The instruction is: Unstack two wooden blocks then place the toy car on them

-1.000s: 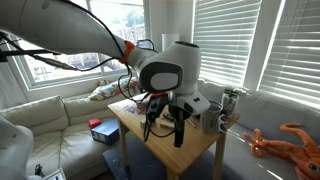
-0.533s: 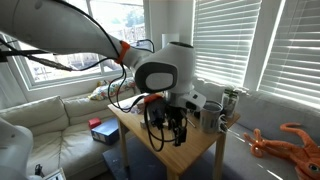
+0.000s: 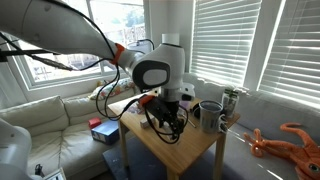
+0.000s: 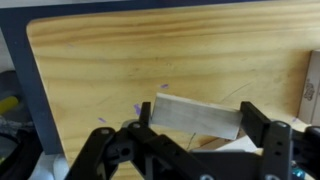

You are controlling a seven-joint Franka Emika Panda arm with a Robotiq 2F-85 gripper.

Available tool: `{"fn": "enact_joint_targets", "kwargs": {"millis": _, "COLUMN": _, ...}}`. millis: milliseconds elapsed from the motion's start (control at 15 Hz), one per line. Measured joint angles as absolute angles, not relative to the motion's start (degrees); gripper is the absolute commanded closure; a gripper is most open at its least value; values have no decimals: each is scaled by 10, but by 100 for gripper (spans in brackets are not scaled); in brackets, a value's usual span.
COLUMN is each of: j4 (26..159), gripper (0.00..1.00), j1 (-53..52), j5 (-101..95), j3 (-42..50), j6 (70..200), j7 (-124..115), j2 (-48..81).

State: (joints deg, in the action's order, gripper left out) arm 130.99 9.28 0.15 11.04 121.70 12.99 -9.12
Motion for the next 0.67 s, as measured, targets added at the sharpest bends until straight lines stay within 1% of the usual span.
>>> {"fn": "enact_joint_targets", "kwargs": {"millis": 667, "j4": 1318, "gripper": 38, "j1": 64, "j5": -51, "j3": 101, "j6": 1213, "j7": 358, "j2": -91}}
